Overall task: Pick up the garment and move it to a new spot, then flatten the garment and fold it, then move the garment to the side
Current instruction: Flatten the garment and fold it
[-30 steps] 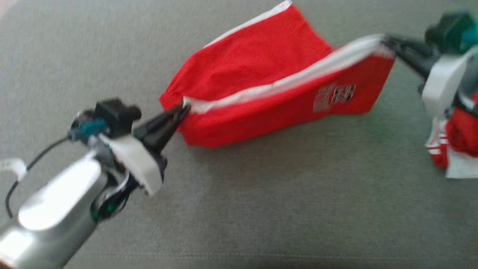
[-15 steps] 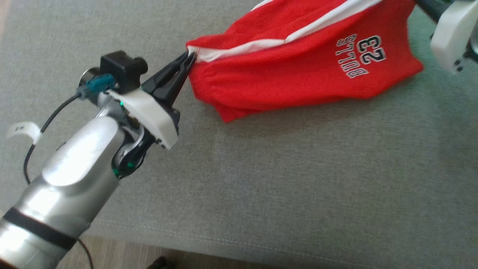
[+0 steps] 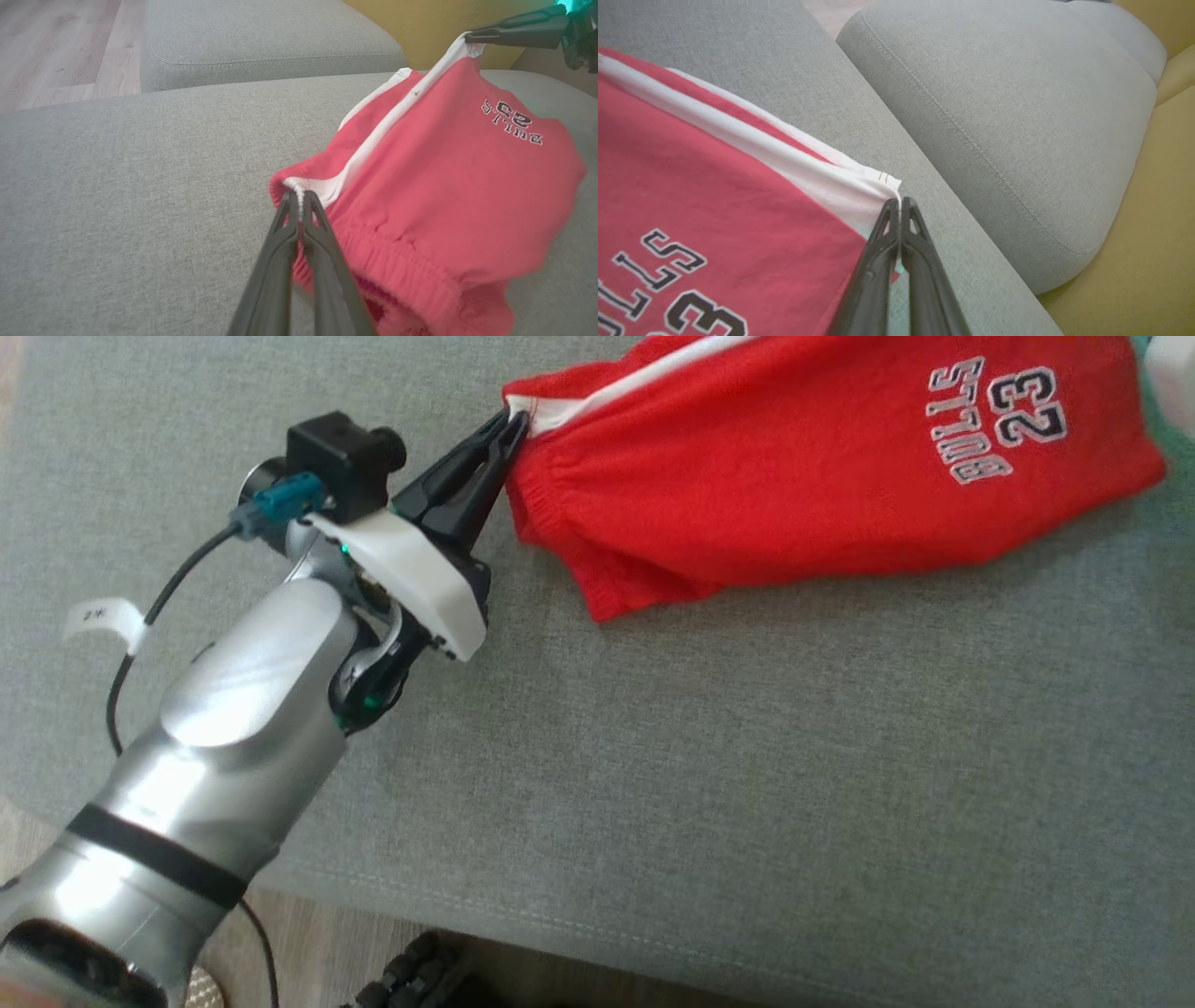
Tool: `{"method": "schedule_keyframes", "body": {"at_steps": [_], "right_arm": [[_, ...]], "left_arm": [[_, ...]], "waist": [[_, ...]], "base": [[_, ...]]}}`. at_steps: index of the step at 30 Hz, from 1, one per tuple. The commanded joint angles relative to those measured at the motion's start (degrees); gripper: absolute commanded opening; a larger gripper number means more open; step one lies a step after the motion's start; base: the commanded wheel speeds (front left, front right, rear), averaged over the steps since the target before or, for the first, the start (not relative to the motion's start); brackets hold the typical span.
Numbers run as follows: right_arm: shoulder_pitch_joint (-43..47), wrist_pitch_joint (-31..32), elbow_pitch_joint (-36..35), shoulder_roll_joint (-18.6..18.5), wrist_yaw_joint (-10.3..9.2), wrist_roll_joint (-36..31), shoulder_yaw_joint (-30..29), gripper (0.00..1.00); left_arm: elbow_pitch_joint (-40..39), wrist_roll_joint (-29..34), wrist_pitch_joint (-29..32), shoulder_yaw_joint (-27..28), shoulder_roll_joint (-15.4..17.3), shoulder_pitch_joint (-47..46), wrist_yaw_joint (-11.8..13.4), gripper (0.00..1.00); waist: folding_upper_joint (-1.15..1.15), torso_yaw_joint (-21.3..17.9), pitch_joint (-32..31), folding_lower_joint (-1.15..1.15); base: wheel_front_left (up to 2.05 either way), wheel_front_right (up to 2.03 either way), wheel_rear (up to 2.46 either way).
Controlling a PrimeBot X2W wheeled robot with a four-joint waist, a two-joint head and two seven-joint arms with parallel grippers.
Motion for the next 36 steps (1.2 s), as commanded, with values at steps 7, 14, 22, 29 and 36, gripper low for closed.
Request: {"method": "schedule_keyframes", "body": {"at_steps": [7, 14, 22, 29, 36], "right_arm": [[-2.5, -2.8, 2.5, 0.9, 0.11, -1.4, -0.8, 0.00], [-3.4, -6.3, 6.7, 3.3, 0.11, -1.3, -0.8, 1.00], [0.5, -14.8, 14.5, 7.1, 0.11, 3.3, -3.1, 1.00], [6.9, -22.5, 18.6, 12.1, 0.11, 4.4, -10.3, 1.00], [13.9, -22.8, 13.7, 13.5, 0.11, -0.2, -21.4, 1.00]], "left_arm": [[2.2, 1.1, -1.1, 3.3, 0.2, -3.7, -0.3, 0.00], [5.1, 2.3, -1.3, 4.9, -1.2, -4.7, -0.3, 0.98], [5.5, 3.8, -1.3, 10.4, -0.8, -2.4, 1.3, 1.00], [-0.8, 4.3, -1.3, 21.6, 0.5, 3.6, 4.5, 1.00], [-8.8, 5.9, -1.3, 30.4, -1.0, 10.6, 6.6, 1.00]], "waist": [[0.00, 0.5, 1.7, -0.01], [0.00, -0.3, 2.2, -0.01], [0.00, -4.0, -2.7, -0.01], [0.00, -9.8, -9.8, -0.01], [0.00, -13.2, -14.5, -0.01]], "base": [[0.00, 0.00, 0.00], [0.00, 0.00, 0.00], [0.00, 0.00, 0.00], [0.00, 0.00, 0.00], [0.00, 0.00, 0.00]]}}
